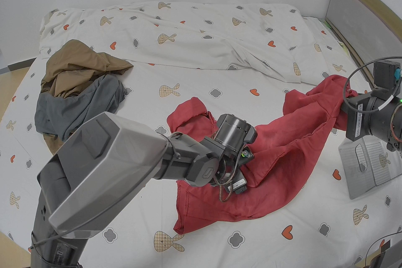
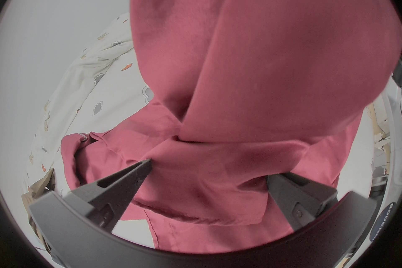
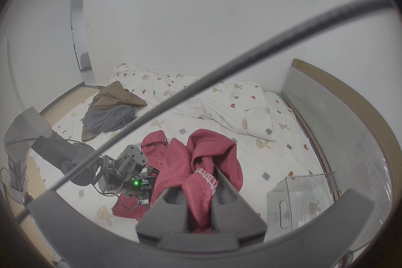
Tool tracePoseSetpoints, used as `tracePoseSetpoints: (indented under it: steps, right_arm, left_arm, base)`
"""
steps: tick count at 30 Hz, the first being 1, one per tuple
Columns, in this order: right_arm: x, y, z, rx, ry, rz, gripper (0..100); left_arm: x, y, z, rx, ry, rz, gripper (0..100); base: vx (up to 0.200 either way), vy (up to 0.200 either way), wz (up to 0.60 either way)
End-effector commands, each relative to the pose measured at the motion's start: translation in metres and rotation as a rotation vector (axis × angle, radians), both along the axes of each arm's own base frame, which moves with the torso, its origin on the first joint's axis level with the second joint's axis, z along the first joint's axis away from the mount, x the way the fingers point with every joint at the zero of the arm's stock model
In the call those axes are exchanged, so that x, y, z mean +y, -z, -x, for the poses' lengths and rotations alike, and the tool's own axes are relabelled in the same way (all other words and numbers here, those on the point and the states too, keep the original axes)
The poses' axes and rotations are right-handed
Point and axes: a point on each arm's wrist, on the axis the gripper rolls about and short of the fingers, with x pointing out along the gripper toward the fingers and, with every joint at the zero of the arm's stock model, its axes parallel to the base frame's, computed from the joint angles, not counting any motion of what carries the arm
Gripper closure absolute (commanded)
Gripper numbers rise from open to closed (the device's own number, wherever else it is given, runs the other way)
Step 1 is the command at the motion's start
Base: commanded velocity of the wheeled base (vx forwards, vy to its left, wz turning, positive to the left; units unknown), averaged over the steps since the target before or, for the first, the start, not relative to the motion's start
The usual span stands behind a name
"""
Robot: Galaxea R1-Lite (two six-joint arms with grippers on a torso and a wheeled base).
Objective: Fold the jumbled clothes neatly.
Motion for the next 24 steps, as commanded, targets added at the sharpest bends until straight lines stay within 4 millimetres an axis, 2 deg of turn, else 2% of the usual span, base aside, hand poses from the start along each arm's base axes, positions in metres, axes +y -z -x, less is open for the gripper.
tracePoseSetpoints:
  steps: [1, 2, 8, 15, 16, 18, 21, 22, 24]
  right_arm:
    - [-0.001, 0.0, 0.0, 0.001, 0.002, 0.001, 100]
    - [-0.001, 0.0, 0.0, 0.001, 0.002, 0.001, 100]
    - [-0.001, 0.002, -0.001, 0.005, 0.005, 0.005, 100]
    - [-0.005, 0.003, 0.002, 0.005, 0.009, 0.005, 100]
    - [-0.007, 0.004, 0.004, 0.005, 0.01, 0.005, 100]
    - [-0.011, 0.006, 0.007, 0.005, 0.013, 0.005, 100]
    - [-0.013, 0.009, 0.006, 0.01, 0.027, 0.011, 100]
    - [-0.013, 0.009, 0.006, 0.01, 0.029, 0.01, 100]
    - [-0.013, 0.01, 0.002, 0.015, 0.044, 0.015, 100]
  left_arm:
    - [-0.001, 0.013, -0.006, 0.009, -0.001, -0.02, 0]
    - [0.0, 0.013, -0.007, 0.009, -0.003, -0.02, 100]
    - [0.004, 0.005, -0.009, 0.0, -0.013, -0.007, 100]
    - [0.015, -0.025, 0.002, -0.019, -0.031, 0.034, 100]
    - [0.023, -0.043, 0.011, -0.025, -0.043, 0.061, 100]
    - [0.034, -0.066, 0.025, -0.027, -0.066, 0.104, 100]
    - [0.052, -0.095, 0.046, -0.043, -0.116, 0.156, 100]
    - [0.055, -0.098, 0.049, -0.046, -0.122, 0.16, 100]
    - [0.075, -0.122, 0.066, -0.093, -0.175, 0.181, 100]
  base:
    - [0.0, 0.0, 0.0]
    - [0.0, 0.0, 0.0]
    - [0.0, 0.0, 0.0]
    - [0.0, 0.0, 0.0]
    - [0.0, 0.0, 0.0]
    - [0.0, 0.0, 0.0]
    - [0.0, 0.0, 0.0]
    - [0.0, 0.0, 0.0]
    - [0.0, 0.0, 0.0]
